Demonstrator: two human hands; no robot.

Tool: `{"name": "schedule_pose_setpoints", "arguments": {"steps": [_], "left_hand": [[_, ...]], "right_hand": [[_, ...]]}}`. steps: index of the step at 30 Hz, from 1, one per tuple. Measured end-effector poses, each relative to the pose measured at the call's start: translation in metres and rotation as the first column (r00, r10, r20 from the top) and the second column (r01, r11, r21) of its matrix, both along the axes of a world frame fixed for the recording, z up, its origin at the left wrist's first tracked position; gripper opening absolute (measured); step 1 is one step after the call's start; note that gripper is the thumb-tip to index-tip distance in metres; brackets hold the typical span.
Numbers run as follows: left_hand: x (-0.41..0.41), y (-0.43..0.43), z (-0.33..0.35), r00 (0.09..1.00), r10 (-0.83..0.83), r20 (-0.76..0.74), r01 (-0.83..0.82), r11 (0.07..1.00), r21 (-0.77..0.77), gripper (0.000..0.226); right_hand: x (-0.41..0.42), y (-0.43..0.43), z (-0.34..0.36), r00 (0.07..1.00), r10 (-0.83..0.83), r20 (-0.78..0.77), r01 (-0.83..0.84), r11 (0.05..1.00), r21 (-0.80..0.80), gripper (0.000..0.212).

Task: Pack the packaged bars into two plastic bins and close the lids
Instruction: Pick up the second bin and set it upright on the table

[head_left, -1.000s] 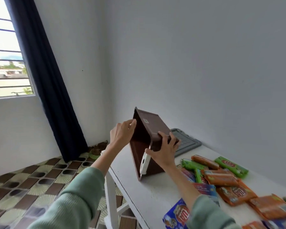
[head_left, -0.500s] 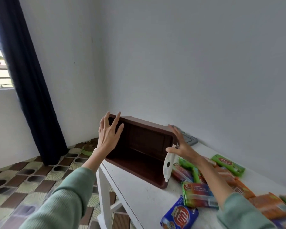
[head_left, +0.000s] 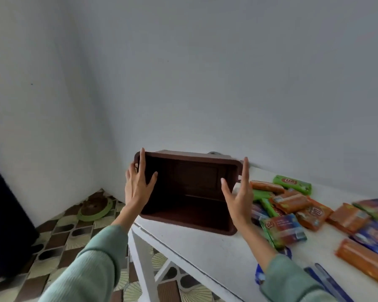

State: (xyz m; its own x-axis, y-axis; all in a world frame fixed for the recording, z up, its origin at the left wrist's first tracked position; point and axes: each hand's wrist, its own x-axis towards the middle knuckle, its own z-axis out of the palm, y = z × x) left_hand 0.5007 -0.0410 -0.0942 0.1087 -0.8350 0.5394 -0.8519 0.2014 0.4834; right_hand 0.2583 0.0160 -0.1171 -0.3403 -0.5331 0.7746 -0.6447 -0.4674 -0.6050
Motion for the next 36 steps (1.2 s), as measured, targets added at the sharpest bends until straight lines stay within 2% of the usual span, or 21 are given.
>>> {"name": "schedule_pose_setpoints", "arguments": {"steps": [5,10,13,22,33,36], "left_hand": [[-0.010,-0.011,0.024,0.999,-0.032,-0.025,0.029,0.995,-0.095,0.069],[-0.040,-0.012,0.055,0.989,-0.146,0.006,0.145,0.971,-0.193,0.066],[-0.081,-0.001,0.066,0.974,-0.223,0.036,0.225,0.945,-0.236,0.067],[-0.225,0.078,0.079,0.878,-0.476,0.045,0.474,0.855,-0.211,0.066],[-0.390,0.242,0.072,0.788,-0.613,0.053,0.613,0.777,-0.140,0.069],[-0.432,0.287,0.068,0.764,-0.644,0.037,0.643,0.757,-0.111,0.070]], "right_hand": [[0.001,0.009,0.032,0.998,-0.056,0.036,0.053,0.996,0.073,0.082],[-0.034,0.034,0.067,0.970,-0.237,-0.051,0.242,0.929,0.279,0.098],[-0.066,0.066,0.075,0.952,-0.304,-0.046,0.302,0.897,0.324,0.096],[-0.175,0.204,0.081,0.891,-0.452,0.048,0.403,0.834,0.376,0.091],[-0.307,0.417,0.097,0.911,-0.372,0.177,0.268,0.861,0.432,0.095],[-0.340,0.463,0.098,0.894,-0.400,0.204,0.276,0.848,0.453,0.094]]}}
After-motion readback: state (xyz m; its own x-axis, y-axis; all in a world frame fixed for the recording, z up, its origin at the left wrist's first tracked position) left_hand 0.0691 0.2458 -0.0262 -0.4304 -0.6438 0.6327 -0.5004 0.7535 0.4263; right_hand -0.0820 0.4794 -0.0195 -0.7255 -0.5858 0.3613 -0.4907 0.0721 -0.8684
